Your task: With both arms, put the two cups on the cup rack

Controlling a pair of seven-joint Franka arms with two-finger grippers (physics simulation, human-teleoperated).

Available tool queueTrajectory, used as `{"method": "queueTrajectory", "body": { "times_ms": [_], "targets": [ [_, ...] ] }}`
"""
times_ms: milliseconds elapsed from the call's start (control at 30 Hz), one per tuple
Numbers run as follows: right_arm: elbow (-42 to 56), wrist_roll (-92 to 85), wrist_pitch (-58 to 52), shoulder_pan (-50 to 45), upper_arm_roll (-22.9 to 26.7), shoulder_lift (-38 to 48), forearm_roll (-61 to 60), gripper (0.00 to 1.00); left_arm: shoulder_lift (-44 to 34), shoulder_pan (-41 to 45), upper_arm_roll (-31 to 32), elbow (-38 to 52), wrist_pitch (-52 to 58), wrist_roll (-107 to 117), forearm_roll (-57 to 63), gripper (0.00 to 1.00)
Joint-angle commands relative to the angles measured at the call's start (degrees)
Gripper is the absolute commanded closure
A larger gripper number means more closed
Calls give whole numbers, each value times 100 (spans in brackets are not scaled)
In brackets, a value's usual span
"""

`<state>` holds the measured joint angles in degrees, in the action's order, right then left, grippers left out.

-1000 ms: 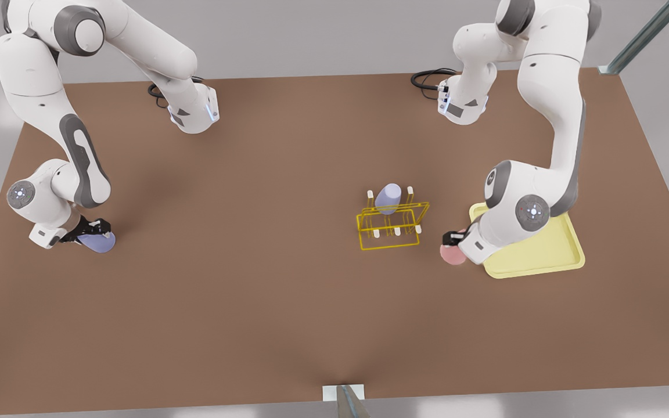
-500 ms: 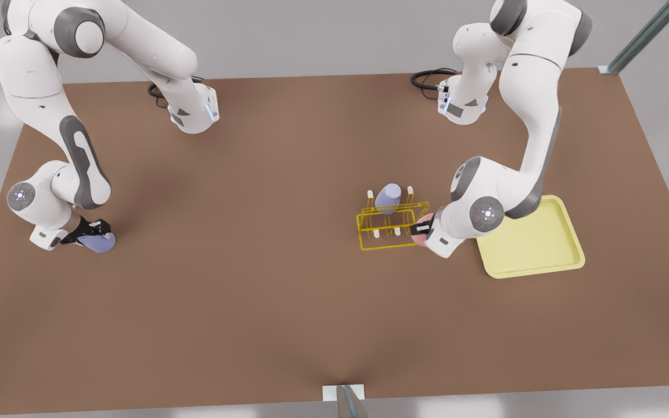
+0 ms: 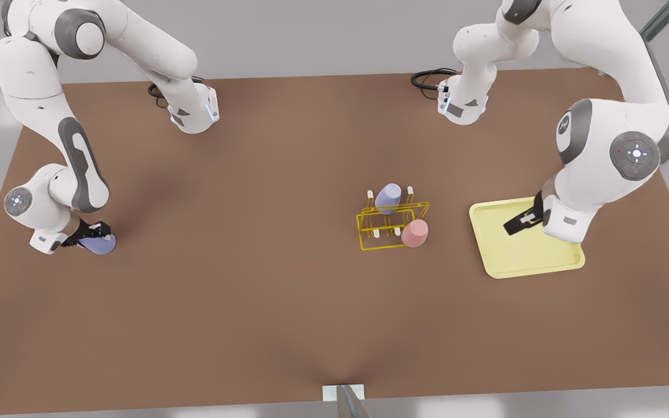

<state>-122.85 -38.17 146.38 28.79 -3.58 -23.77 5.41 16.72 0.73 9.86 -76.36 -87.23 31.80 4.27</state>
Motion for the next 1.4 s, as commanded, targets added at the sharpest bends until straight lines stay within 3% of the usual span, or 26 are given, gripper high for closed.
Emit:
{"method": "queueTrajectory", "body": {
  "times_ms": [0,200,300,633,800,1033,1367],
  "targets": [
    [112,12,-531,-13,-81,-5,-154,17,-143,86,-265,-230,971,-3030,-49,0],
    [358,47,-883,-75,-652,-40,-725,17,-20,77,25,-230,1499,-2951,-155,0],
    [367,73,-953,-743,-688,-13,-1604,18,68,103,25,-230,1508,-2943,-155,0],
    [1316,2911,-1322,-3036,-688,-66,-2299,18,68,103,96,-230,1499,-2916,-155,0],
    [2203,4177,-1322,-3784,-688,-593,-2299,18,68,112,104,-230,1499,-2908,-155,0],
    [4189,6032,-1322,-4777,-697,-1850,-2334,18,59,112,113,-230,1481,-2907,-146,0],
    [4814,7016,-1225,-5383,-864,-2000,-2580,18,51,129,219,-221,1481,-2696,-146,0]
  ]
}}
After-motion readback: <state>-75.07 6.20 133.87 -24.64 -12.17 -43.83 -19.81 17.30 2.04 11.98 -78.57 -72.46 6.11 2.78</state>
